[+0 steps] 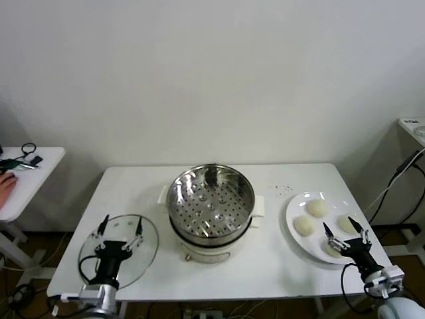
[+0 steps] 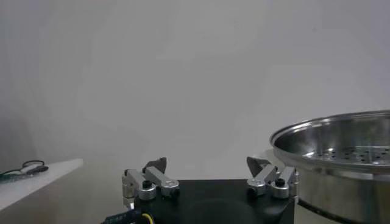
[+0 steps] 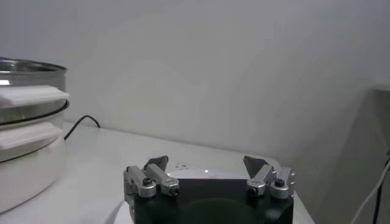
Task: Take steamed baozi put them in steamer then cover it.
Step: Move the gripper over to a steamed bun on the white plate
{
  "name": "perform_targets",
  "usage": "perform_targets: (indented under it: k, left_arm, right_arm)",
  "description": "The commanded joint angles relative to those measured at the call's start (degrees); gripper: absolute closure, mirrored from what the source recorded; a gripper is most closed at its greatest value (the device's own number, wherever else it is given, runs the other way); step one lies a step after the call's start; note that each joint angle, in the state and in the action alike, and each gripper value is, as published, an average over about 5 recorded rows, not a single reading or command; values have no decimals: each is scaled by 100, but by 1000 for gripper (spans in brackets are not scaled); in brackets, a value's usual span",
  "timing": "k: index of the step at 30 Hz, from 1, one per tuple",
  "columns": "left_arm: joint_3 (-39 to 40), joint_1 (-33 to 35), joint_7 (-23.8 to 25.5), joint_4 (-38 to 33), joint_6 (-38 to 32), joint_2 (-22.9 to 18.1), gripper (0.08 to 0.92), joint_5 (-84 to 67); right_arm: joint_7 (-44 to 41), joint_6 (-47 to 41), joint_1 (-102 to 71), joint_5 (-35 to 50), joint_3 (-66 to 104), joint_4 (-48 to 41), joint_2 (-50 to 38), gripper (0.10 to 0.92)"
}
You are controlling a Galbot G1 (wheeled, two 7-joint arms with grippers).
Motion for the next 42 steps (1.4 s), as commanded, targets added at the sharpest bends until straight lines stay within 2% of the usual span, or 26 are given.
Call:
perform_targets:
  k: [1, 6, 9, 13, 18, 24, 30, 34, 42]
  left_arm:
    - [6, 5, -10, 13, -3, 3, 177, 20]
    - [-3, 14, 10, 11, 2, 21, 177, 23]
    - [36, 39, 50, 1, 4, 63, 177, 32]
    - [127, 44, 60, 4, -14, 101, 177, 67]
    - [230, 40, -81, -9, -123, 97, 177, 52]
    - [199, 102, -115, -17, -174, 114, 177, -2]
    - [141, 119, -204, 42, -172, 121, 177, -65]
    - [140, 86, -494, 92, -143, 109, 177, -127]
    - [99, 97, -598, 91, -113, 118, 177, -205]
  right_arm:
    - [-25, 35, 26, 21, 2, 4, 18, 203]
    - [-599, -372, 438, -744, 15, -36, -469, 203]
    - [-1288, -910, 800, -1232, -94, -83, -1033, 203]
    - [-2304, -1334, 1392, -1441, -532, -374, -1923, 203]
    - [-3391, -1308, 2538, -1859, -1520, -1144, -2885, 203]
    - [-4497, -1079, 4527, -2249, -3327, -2021, -3453, 203]
    - [-5247, -454, 6845, -3096, -5687, -2982, -3354, 203]
    - [-5490, -190, 7935, -3391, -6761, -3598, -2997, 203]
    - [-5697, 327, 8993, -4089, -7900, -4891, -1906, 203]
